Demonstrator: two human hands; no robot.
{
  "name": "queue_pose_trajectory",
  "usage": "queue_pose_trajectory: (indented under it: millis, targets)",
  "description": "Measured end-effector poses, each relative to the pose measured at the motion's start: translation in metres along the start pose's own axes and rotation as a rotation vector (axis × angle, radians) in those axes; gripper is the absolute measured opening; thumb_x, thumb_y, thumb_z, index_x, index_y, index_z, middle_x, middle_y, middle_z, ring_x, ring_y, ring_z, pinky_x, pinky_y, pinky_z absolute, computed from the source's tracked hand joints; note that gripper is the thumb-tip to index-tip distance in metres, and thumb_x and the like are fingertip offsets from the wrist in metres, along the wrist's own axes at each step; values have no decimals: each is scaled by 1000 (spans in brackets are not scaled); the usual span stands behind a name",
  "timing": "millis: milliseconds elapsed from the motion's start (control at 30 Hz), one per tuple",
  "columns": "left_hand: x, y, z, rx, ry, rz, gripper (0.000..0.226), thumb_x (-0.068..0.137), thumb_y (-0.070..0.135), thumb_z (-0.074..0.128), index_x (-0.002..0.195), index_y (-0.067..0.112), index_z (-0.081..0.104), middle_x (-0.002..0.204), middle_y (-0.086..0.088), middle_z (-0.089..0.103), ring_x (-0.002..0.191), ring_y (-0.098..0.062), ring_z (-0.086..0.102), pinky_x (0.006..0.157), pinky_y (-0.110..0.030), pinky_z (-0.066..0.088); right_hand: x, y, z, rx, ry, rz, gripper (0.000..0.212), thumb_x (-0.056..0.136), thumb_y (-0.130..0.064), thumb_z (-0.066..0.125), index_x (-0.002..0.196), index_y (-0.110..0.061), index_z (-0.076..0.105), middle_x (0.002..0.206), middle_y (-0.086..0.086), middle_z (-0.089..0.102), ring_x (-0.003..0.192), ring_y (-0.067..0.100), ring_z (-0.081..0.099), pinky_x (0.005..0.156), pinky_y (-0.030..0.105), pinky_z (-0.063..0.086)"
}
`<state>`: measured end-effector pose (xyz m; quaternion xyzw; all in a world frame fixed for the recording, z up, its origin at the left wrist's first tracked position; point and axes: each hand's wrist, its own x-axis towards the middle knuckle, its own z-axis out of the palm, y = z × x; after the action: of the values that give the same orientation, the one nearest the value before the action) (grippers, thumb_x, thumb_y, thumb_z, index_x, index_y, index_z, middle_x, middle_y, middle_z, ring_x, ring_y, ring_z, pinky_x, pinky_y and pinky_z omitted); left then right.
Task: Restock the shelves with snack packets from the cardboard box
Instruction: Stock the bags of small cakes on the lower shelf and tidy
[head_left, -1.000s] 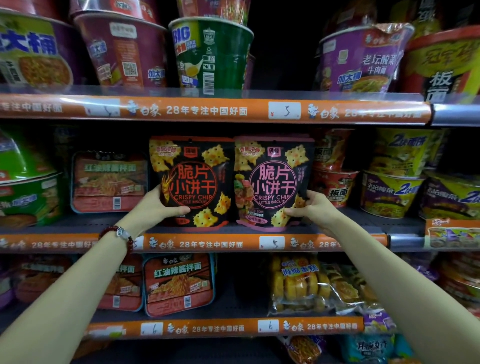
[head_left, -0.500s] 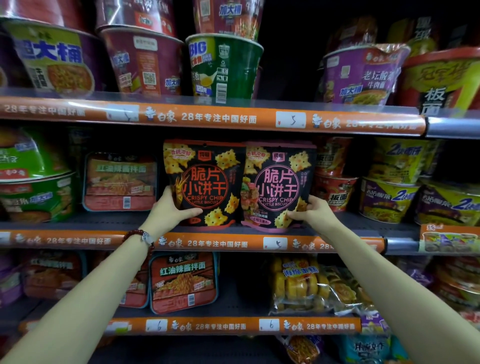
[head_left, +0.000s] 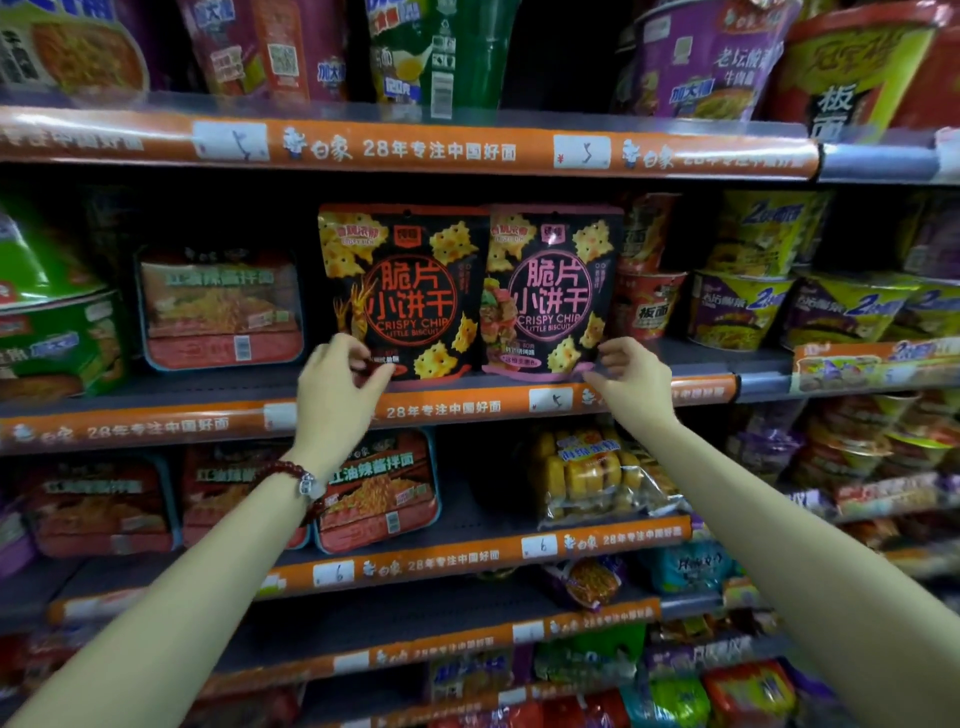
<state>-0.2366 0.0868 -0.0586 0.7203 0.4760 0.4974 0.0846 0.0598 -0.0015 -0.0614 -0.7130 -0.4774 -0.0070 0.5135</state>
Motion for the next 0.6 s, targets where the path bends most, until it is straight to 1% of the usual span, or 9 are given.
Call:
queue_pose_trajectory:
  millis: [100, 233, 300, 367, 467, 533, 600]
  targets:
    - [-15, 17, 14, -8, -172, 174, 19, 85, 33, 66, 90, 15, 61, 90, -1, 58, 83, -14, 55, 76, -27, 45, -16, 6, 0, -89, -64, -30, 21, 82, -16, 72, 101, -10, 66, 94, 3, 66, 89, 19, 62, 75, 27, 45]
    - [-29, 44, 48, 43, -475, 346, 20, 85, 38, 64, 86, 18, 65, 86, 1, 62, 83, -16, 56, 72, -29, 44, -30, 22, -6, -237, -208, 20, 16, 81, -22, 74, 90, -8, 71, 87, 7, 71, 83, 20, 64, 77, 32, 52]
    - [-37, 56, 68, 47, -601, 384, 22, 86, 38, 63, 87, 16, 68, 88, 0, 66, 85, -17, 59, 76, -33, 46, -38, 34, -14, -297, -275, 64, 16, 82, -27, 73, 85, -11, 73, 84, 5, 71, 83, 19, 64, 77, 31, 53]
    - [-47, 69, 94, 57, -714, 395, 26, 87, 39, 61, 91, 15, 69, 91, -1, 67, 86, -17, 60, 80, -36, 50, -44, 50, -25, -312, -308, 132, 19, 84, -29, 71, 84, -10, 73, 82, 5, 71, 83, 19, 65, 76, 31, 53]
    - [-65, 88, 135, 65, -876, 388, 28, 89, 39, 59, 94, 13, 68, 93, -3, 68, 86, -16, 62, 79, -34, 52, -57, 83, -44, -327, -316, 220, 19, 85, -28, 70, 80, -10, 70, 80, 5, 69, 80, 20, 64, 75, 34, 54]
    - [-80, 102, 166, 67, -965, 406, 29, 89, 38, 59, 92, 11, 69, 94, -4, 70, 87, -17, 63, 78, -33, 52, -68, 111, -59, -345, -296, 291, 18, 86, -27, 68, 77, -11, 69, 78, 6, 68, 78, 21, 62, 69, 31, 51]
    - [-97, 117, 199, 70, -1052, 430, 31, 89, 37, 58, 93, 9, 69, 96, -5, 70, 89, -18, 64, 76, -31, 51, -80, 146, -76, -344, -281, 372, 25, 88, -25, 66, 81, -1, 70, 76, 13, 69, 69, 19, 59, 61, 27, 45]
